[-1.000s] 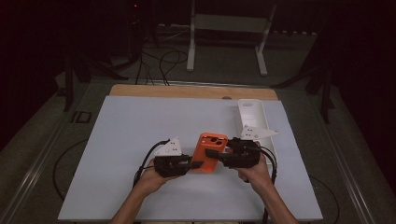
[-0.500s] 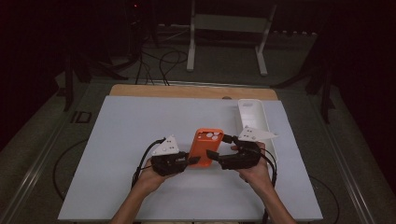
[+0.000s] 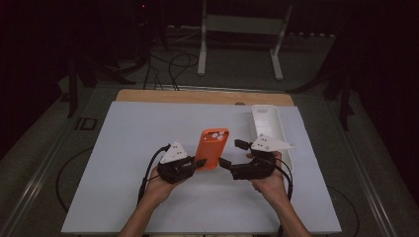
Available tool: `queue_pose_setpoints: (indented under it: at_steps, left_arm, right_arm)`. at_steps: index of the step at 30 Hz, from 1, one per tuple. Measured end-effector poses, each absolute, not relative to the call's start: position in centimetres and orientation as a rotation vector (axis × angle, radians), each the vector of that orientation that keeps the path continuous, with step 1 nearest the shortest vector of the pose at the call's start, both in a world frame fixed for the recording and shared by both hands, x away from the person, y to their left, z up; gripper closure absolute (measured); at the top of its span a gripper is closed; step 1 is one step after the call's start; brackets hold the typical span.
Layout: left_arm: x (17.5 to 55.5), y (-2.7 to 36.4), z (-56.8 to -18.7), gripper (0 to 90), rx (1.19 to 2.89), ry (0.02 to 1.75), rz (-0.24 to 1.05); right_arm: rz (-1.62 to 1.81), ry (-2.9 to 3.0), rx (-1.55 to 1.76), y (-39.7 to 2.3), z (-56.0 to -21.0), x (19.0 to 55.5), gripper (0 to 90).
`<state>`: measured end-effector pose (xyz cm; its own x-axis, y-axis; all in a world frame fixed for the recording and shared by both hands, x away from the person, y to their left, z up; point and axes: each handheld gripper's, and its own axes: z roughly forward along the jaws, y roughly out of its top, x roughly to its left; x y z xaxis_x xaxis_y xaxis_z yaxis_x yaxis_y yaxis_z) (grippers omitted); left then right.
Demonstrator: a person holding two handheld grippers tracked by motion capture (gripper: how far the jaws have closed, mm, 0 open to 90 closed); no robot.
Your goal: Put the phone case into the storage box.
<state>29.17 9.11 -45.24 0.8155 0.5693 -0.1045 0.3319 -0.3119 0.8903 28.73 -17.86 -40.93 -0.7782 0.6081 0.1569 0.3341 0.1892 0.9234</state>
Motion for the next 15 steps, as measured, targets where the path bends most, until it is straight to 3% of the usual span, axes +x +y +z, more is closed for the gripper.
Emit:
queue_pose_setpoints:
  at_steps: [15]
  left_arm:
    - [29.05,8.89,-45.26,80.3,1.911,0.761,0.398]
  right_arm:
    - [1.621,2.187,0.954,-17.63,-40.95,28.89,11.8]
